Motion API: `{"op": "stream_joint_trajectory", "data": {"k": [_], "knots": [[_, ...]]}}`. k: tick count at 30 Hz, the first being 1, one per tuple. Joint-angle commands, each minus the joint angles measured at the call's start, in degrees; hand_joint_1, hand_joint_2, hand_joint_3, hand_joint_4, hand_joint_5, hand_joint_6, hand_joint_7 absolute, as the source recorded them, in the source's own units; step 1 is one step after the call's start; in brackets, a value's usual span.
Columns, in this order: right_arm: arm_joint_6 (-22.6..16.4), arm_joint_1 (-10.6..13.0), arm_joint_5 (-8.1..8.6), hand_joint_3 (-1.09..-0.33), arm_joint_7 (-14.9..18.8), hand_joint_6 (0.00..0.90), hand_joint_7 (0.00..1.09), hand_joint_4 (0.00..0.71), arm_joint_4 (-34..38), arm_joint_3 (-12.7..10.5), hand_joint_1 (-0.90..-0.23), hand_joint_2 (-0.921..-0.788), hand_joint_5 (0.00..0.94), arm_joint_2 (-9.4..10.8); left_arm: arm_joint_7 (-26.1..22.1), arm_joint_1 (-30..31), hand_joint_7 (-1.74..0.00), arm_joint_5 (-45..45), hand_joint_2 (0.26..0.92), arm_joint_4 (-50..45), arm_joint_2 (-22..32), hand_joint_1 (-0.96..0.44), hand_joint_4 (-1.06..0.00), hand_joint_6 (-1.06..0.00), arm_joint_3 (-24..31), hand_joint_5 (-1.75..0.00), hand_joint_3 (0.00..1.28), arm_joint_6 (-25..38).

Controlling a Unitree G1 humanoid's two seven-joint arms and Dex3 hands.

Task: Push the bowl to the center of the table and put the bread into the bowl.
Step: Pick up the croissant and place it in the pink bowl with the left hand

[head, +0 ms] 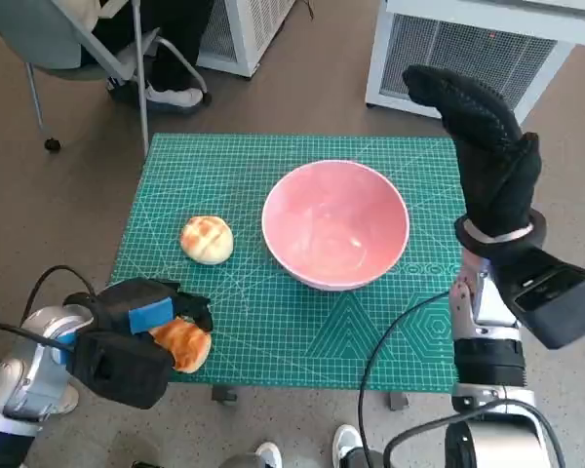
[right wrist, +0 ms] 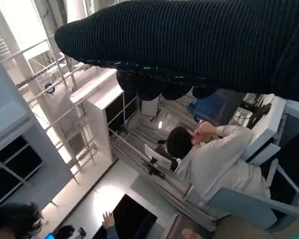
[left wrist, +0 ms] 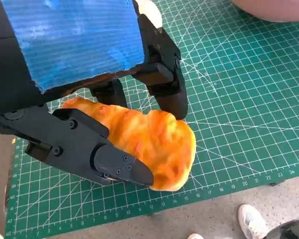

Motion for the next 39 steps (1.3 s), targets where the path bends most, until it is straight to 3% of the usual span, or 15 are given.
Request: {"op": "stream_joint_trajectory", "data": {"k": [1, 3, 5, 9, 14, 25, 32, 39], "knots": [[0.85, 1.02, -0.5, -0.835, -0.3, -0.001, 0.52, 0.209, 0.0, 0.2, -0.533, -0.921, 0.053, -0.22, -0.18, 1.86, -1.05, -0.52, 0.879, 1.47, 0.85, 0.0, -0.56, -0.67, -0.39, -1.39, 0.19, -2.41], [0.96, 1.05, -0.47, -0.836, -0.3, -0.001, 0.52, 0.208, -0.08, 0.18, -0.533, -0.921, 0.054, -0.22, -0.39, 1.7, -1.15, -0.95, 0.846, 1.83, 0.95, 0.0, -0.57, -0.63, -0.45, -1.34, 0.26, -3.25], [1.09, 1.1, -0.47, -0.837, -0.33, -0.001, 0.52, 0.207, -0.23, 0.18, -0.534, -0.921, 0.055, -0.21, -0.79, 1.34, -1.03, -1.52, 0.773, 2.1, 1.03, 0.0, -0.53, -0.69, -0.49, -1.49, 0.39, -3.89], [1.28, 1.08, -0.42, -0.838, -0.29, -0.001, 0.52, 0.205, -0.24, 0.19, -0.534, -0.921, 0.056, -0.18, -1.61, 0.32, -0.93, -3.04, 0.744, 2.62, 1.26, 0.0, -0.54, -0.75, -0.23, -1.52, 0.42, -5.19], [1.27, 1.18, -0.32, -0.834, -0.16, -0.001, 0.52, 0.204, -0.22, 0.2, -0.539, -0.921, 0.06, -0.13, -2.85, -1.25, -0.87, -5.47, 0.783, 1.56, 1.81, 0.0, -0.57, -0.78, 1.37, -1.48, 0.33, -5.43], [1.01, 1.14, -0.38, -0.825, -0.06, -0.001, 0.52, 0.203, 0.31, 0.14, -0.549, -0.921, 0.067, -0.18, -1.94, -4.86, -0.85, -10.22, 0.795, -1.74, 2.48, 0.0, -0.58, -0.8, 7.8, -1.44, 0.29, -6.45], [0.97, 1.28, -0.43, -0.824, -0.08, -0.001, 0.52, 0.202, 0.05, 0.11, -0.55, -0.921, 0.071, -0.31, -0.71, -7.27, -1.17, -11.83, 0.903, -4.89, 2.31, 0.0, -0.64, -0.71, 11.53, -1.13, 0.09, -6.46], [0.78, 1.21, -0.72, -0.827, -0.35, -0.001, 0.51, 0.2, 0.08, 0.04, -0.549, -0.921, 0.074, -0.39, 0.14, -10.99, -1.22, -14.58, 0.919, -7.3, 1.01, 0.0, -0.66, -0.7, 13.63, -1.05, 0.05, -4.41]]}}
